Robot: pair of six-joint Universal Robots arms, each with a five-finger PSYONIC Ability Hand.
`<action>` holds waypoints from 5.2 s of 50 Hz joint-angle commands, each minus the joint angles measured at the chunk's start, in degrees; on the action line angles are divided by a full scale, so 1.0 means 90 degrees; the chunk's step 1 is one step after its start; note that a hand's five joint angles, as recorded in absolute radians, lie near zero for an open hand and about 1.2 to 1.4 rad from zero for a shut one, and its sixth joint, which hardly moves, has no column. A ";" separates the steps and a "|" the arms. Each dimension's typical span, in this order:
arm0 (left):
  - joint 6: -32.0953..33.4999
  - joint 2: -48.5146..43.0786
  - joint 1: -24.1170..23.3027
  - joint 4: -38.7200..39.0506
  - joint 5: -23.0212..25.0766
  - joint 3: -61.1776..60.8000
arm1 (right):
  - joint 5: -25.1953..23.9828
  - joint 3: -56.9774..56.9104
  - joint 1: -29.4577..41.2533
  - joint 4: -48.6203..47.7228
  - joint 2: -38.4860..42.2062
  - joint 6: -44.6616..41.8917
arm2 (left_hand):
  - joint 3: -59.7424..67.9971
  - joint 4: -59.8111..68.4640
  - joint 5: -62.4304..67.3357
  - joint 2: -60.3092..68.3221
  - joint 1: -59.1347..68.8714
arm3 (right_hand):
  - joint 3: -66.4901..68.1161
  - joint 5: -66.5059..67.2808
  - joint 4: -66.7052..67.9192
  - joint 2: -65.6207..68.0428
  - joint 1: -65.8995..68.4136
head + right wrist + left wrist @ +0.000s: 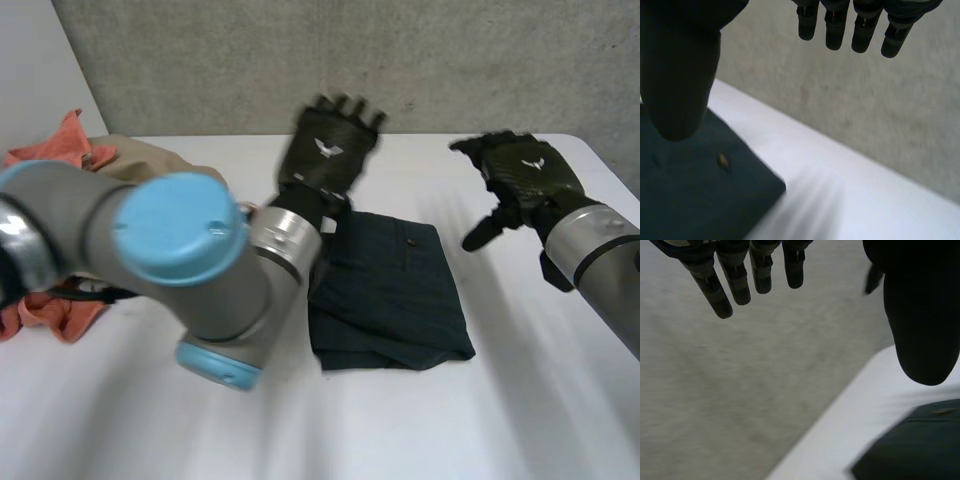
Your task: Fold the laundry.
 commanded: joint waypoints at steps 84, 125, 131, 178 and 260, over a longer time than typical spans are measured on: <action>-0.1127 0.1087 0.0365 -0.2909 0.3268 0.0566 | 0.0425 -0.2208 -0.1009 -0.0642 0.3057 -0.0115 | 0.0235 0.0272 0.0143 0.0288 0.0317 | 0.7606 0.7501 0.7614 0.7591 0.7504; -0.1206 0.1244 0.0375 -0.2450 0.3248 0.0693 | 0.1949 -0.8324 -0.3080 0.1016 0.6907 0.1102 | 0.0235 0.0272 0.0143 0.0288 0.0317 | 0.7606 0.7501 0.7614 0.7591 0.7504; -0.1206 0.1224 0.0365 -0.2450 0.3248 0.0693 | 0.1686 -0.7982 -0.3139 0.1458 0.6575 0.1643 | 0.0253 0.0291 0.0162 0.0307 0.0336 | 0.7606 0.7501 0.7614 0.7591 0.7504; 0.1613 0.1206 0.3264 -0.2157 0.0016 0.0810 | -0.1255 0.0319 -0.0669 -0.1014 0.0939 -0.4811 | 0.0141 0.0179 0.0050 0.0195 0.0224 | -0.0172 -0.0277 -0.0164 -0.0187 -0.0274; -0.0514 0.1486 0.1663 -0.0037 0.1334 -0.1122 | -0.0424 0.0818 -0.0708 -0.0505 0.0021 -0.2586 | 0.0104 0.0142 0.0012 0.0157 0.0186 | -0.0172 -0.0277 -0.0164 -0.0187 -0.0274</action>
